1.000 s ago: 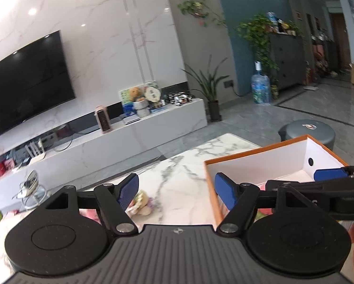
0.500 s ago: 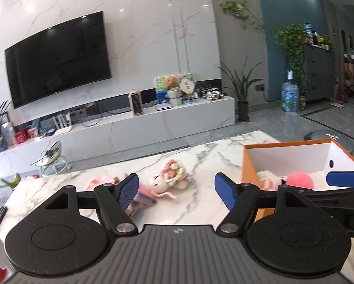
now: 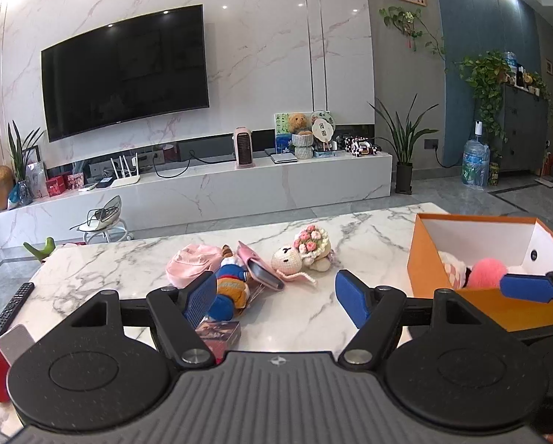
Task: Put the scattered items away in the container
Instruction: 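Move both tools back toward the remaining items on the table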
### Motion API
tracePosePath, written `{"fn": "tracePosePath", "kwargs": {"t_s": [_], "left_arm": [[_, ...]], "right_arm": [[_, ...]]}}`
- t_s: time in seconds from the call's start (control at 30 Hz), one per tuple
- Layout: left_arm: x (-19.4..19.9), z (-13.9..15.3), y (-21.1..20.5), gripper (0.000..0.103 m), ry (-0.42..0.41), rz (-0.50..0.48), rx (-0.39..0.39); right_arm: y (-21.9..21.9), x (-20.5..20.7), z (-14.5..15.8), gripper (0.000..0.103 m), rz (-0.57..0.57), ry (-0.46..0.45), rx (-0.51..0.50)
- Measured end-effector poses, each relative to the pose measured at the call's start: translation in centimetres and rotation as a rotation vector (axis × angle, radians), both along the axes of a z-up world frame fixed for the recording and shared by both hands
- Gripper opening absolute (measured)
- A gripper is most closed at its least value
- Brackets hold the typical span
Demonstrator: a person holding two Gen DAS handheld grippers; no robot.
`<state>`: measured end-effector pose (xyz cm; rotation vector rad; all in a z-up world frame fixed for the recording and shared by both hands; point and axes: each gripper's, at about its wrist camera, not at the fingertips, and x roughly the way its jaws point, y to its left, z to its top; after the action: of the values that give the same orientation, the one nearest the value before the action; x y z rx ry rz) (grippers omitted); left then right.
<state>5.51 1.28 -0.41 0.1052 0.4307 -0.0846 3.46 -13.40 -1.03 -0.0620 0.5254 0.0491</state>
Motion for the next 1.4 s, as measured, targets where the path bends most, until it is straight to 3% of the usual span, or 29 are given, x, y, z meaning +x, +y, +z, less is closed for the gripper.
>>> {"fn": "tracePosePath", "kwargs": {"t_s": [0.57,1.4], "left_arm": [[-2.4,-1.1,1.6,0.084,0.022,0.018,0.017],[-1.8,-2.6,1.9,0.084,0.080,0.023,0.021]], "right_arm": [[3.6,-2.7,-1.2,0.091,0.069,0.005,-0.071],[3.8,-1.4,-3.5,0.092,0.045,0.066,-0.065]]}}
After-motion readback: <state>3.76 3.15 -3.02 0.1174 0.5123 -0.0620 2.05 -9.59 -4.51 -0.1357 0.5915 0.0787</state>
